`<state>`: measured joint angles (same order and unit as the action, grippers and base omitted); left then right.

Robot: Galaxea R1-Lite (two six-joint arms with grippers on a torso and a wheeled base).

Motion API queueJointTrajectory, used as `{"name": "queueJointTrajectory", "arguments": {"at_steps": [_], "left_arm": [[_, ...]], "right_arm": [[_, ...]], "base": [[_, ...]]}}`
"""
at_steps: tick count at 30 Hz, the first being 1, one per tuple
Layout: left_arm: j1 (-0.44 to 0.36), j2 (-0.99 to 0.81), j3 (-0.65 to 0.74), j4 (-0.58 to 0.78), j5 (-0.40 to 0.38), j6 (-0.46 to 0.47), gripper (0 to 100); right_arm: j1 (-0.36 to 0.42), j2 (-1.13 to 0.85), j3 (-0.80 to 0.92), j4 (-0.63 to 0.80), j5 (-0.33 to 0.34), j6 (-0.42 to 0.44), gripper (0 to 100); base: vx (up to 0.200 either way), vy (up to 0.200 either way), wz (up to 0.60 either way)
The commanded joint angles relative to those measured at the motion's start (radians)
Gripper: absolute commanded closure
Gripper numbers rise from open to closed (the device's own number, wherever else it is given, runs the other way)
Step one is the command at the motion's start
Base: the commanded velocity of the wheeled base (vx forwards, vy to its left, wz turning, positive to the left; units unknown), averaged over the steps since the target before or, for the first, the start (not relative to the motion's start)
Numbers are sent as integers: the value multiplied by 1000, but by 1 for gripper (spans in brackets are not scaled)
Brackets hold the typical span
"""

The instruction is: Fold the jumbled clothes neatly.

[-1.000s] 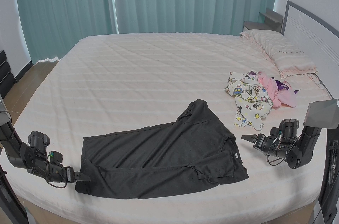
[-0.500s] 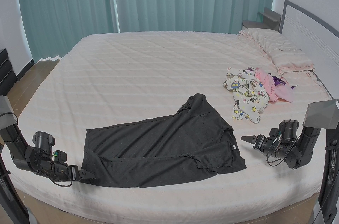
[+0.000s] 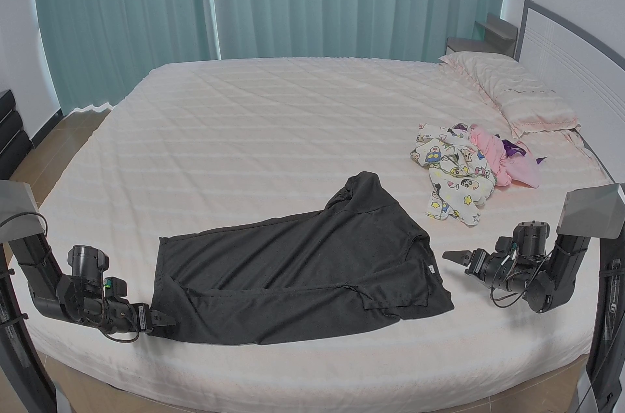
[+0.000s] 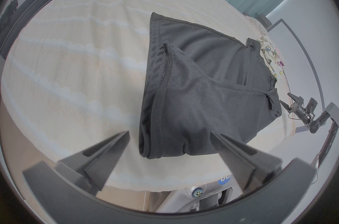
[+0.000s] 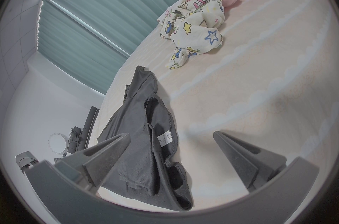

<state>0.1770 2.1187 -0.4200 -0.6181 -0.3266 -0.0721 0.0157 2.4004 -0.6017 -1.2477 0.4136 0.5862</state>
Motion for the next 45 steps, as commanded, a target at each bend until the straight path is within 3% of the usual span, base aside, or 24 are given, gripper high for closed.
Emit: {"name": "queueJointTrajectory", "arguments": {"at_steps": [1, 11, 12, 15, 22, 28, 29, 35, 41, 45], "left_arm": [[1, 38, 20, -35, 12, -8, 100], [-2, -11, 86, -45, 106, 34, 100], [-1, -11, 89, -34, 159, 49, 100], [-1, -11, 92, -23, 184, 52, 100], [-2, -11, 102, 55, 192, 130, 100], [-4, -2, 99, 60, 196, 137, 100], [-4, 0, 101, 60, 196, 138, 0], [4, -13, 101, 60, 179, 133, 0], [84, -112, 79, 64, 24, 123, 0], [102, -125, 41, 64, -11, 91, 0]], "right_arm": [[1, 17, 7, -27, -1, 0, 0], [7, 20, 19, -49, -1, -8, 0], [7, 20, 19, -49, -1, -8, 0], [7, 20, 19, -49, -1, -8, 0], [7, 20, 19, -49, -1, -8, 0], [7, 20, 19, -49, -1, -8, 0], [7, 20, 19, -49, -1, -8, 0], [7, 20, 19, -49, -1, -8, 0], [7, 20, 19, -49, -1, -8, 0], [7, 20, 17, -49, -1, -8, 0]], "base": [[0, 0, 0], [0, 0, 0], [0, 0, 0], [0, 0, 0], [0, 0, 0], [0, 0, 0], [0, 0, 0], [0, 0, 0], [0, 0, 0], [0, 0, 0]]}}
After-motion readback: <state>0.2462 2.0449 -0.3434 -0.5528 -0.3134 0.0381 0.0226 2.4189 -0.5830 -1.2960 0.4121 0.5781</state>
